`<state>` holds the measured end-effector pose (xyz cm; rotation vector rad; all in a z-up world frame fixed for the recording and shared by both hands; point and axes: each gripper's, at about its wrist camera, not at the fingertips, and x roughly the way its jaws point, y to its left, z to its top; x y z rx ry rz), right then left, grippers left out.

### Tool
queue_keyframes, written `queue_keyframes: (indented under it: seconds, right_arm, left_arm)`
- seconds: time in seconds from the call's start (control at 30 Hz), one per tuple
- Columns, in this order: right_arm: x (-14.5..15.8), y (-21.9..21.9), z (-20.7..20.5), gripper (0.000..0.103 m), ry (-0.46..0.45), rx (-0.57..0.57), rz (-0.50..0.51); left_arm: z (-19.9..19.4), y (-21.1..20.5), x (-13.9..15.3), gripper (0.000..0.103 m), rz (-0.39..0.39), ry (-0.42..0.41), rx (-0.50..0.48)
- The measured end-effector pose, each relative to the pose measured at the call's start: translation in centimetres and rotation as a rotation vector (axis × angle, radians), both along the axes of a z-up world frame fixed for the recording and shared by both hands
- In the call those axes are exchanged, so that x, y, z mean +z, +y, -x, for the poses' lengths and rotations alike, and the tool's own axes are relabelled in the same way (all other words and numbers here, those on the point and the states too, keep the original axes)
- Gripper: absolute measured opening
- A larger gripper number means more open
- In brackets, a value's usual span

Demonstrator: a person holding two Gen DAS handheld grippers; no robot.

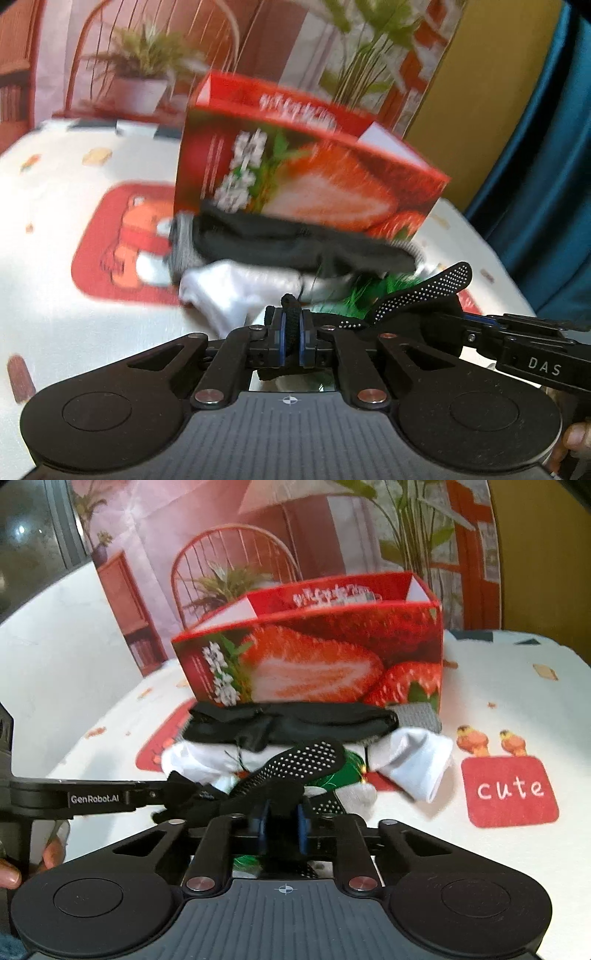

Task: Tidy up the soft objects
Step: 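Lift the black strap with both grippers up over the red box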

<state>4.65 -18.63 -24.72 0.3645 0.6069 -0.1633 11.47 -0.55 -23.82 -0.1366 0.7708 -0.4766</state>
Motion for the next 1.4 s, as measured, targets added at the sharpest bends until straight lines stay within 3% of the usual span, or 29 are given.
queue_keyframes:
  seconds: [0.2,0.47,0.83,1.07,1.3,1.4]
  right_arm:
    - [2.3,-0.8,0.9,0.010,-0.101,-0.016,-0.002]
    - [5.5,-2.1,-0.4,0.010,-0.179,-0.010,0.011]
    - [10.3,-4.9,-5.8,0.010,-0.252,0.018,0.054]
    - [12.8,-7.0,-10.3,0.010,-0.282,0.025,0.135]
    - [13.4,-8.8,-15.0,0.010,-0.293,0.009,0.182]
    - [12.0,-9.7,-17.0,0.010,-0.242,0.017,0.166]
  left_arm:
    - [0.4,-0.1,3.0,0.007,0.030,-0.082,0.011]
    - [-1.8,-0.4,6.3,0.007,0.051,-0.107,0.040]
    - [-6.5,-2.0,11.0,0.007,0.032,-0.210,0.059]
    - [-10.3,-4.0,13.0,0.007,-0.004,-0.272,0.091]
    - [-14.6,-5.1,13.1,0.007,-0.048,-0.254,0.129]
    - [-16.5,-5.4,11.5,0.007,-0.093,-0.186,0.146]
